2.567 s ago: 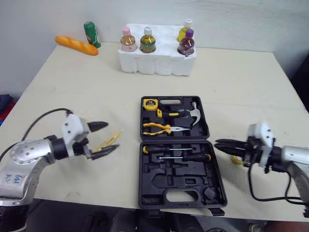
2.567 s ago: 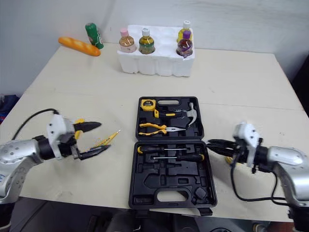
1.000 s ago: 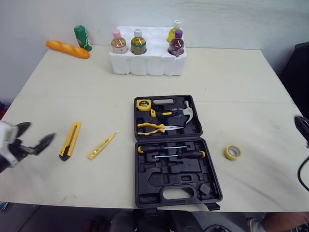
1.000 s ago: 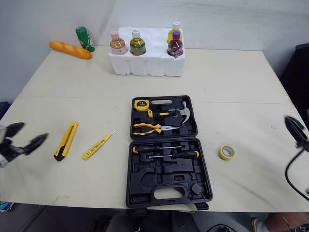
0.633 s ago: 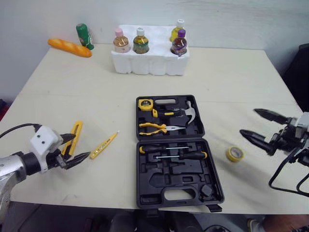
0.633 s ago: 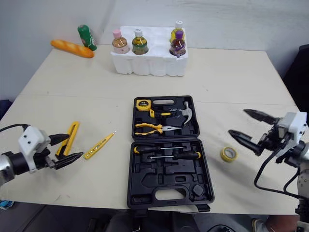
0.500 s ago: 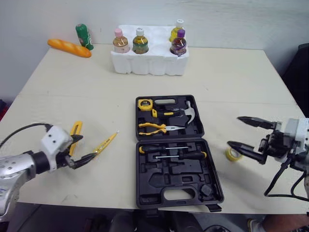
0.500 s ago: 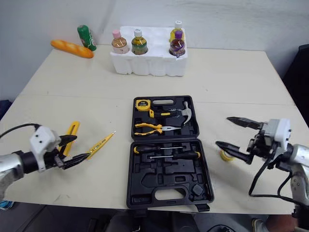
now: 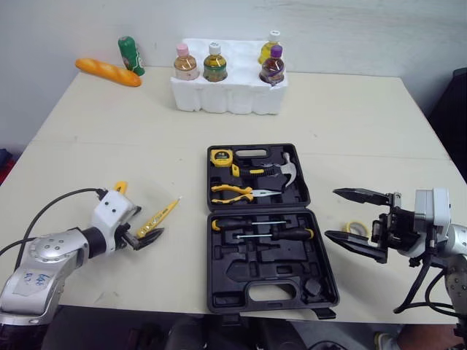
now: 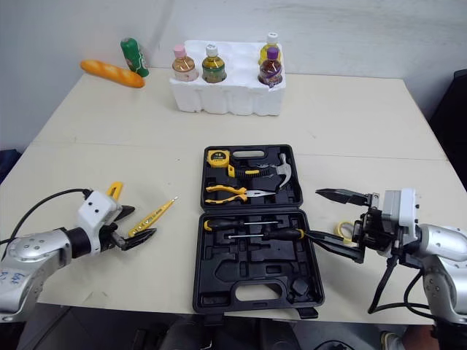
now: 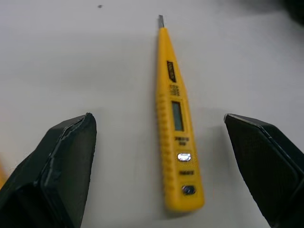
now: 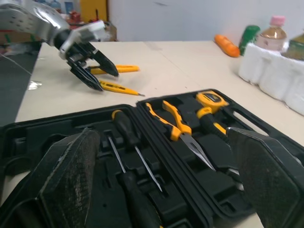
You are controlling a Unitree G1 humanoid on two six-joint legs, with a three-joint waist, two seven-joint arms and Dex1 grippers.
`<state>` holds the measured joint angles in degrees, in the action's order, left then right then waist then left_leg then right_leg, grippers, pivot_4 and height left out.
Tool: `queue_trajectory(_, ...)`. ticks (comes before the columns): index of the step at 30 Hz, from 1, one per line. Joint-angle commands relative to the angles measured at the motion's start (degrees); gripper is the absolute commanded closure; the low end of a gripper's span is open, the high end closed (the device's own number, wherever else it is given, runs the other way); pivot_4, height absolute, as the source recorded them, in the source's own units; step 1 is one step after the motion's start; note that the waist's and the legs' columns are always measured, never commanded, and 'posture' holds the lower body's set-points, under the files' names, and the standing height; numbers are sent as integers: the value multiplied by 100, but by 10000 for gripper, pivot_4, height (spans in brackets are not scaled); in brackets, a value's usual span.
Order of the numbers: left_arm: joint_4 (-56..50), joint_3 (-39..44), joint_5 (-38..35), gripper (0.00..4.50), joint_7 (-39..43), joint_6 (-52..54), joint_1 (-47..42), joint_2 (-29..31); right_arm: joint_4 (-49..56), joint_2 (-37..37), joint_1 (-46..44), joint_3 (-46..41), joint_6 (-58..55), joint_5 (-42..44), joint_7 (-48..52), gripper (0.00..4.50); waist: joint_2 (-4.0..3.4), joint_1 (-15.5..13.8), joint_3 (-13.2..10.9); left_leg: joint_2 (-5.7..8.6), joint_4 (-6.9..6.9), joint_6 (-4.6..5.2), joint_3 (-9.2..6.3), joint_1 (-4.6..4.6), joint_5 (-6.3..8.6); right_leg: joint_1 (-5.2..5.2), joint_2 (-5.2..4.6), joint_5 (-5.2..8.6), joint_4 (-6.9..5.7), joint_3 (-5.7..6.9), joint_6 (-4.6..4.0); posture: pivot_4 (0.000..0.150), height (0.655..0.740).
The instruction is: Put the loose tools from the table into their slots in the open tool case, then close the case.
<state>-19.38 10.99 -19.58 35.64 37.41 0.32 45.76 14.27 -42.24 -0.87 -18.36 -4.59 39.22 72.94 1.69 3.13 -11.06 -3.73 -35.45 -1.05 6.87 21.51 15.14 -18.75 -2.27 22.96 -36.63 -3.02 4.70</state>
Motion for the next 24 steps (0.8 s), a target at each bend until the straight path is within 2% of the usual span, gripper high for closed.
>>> queue_trajectory(1,-194,-178,132,0,-68,139,-142,18,108,26,-12,-63,227,-111,-50,814,0,-4,0,0,-2,0,0,0,0,0,0,0,-1,0,0,1500,7400)
queue_trajectory(5,-147,-206,222,0,-236,440,-206,9,168,47,-12,-55,220,-148,-161,814,0,-5,0,0,-11,1,0,0,1,2,-1,0,-7,0,0,1500,7400)
queue_trajectory(7,-73,-307,240,5113,-185,587,-204,64,241,64,6,-46,203,-153,-235,0,0,-3,0,0,-17,1,0,-1,1,2,-1,0,-15,0,0,1500,7400)
queue_trajectory(9,-17,-416,322,11732,-142,599,-179,125,303,69,22,-37,181,-149,-286,0,0,0,0,0,-18,1,0,-8,0,4,-1,0,-23,-1,0,1500,7400)
queue_trajectory(13,12,-451,317,29181,-129,643,-137,136,443,64,64,-53,34,-45,-412,0,-1,12,0,-1,-17,7,-1,-34,-3,22,-1,0,-37,-3,-2,1500,7400)
queue_trajectory(14,18,-458,336,32305,-133,620,-122,145,458,38,78,-48,14,-49,-404,0,0,12,0,-1,-16,14,-1,-34,-3,21,-1,-1,-38,-3,-3,1500,7400)
queue_trajectory(15,33,-464,358,38002,-135,581,-107,153,454,20,84,-46,13,-66,-393,0,0,12,1,-1,-16,18,-2,-34,-3,21,-1,-2,-41,-3,-5,1500,7400)
queue_trajectory(16,45,-460,387,39912,-157,543,-94,153,451,9,86,-51,12,-81,-396,0,-1,15,1,-1,-16,21,-3,-35,-3,22,-1,-3,-42,-2,-6,1500,7400)
queue_trajectory(24,91,-208,156,39899,3,-138,-253,-41,371,-43,105,-96,58,-169,-355,0,-1,2,1,0,-16,25,-5,-30,-2,19,-3,-4,-41,-2,-8,1500,7400)
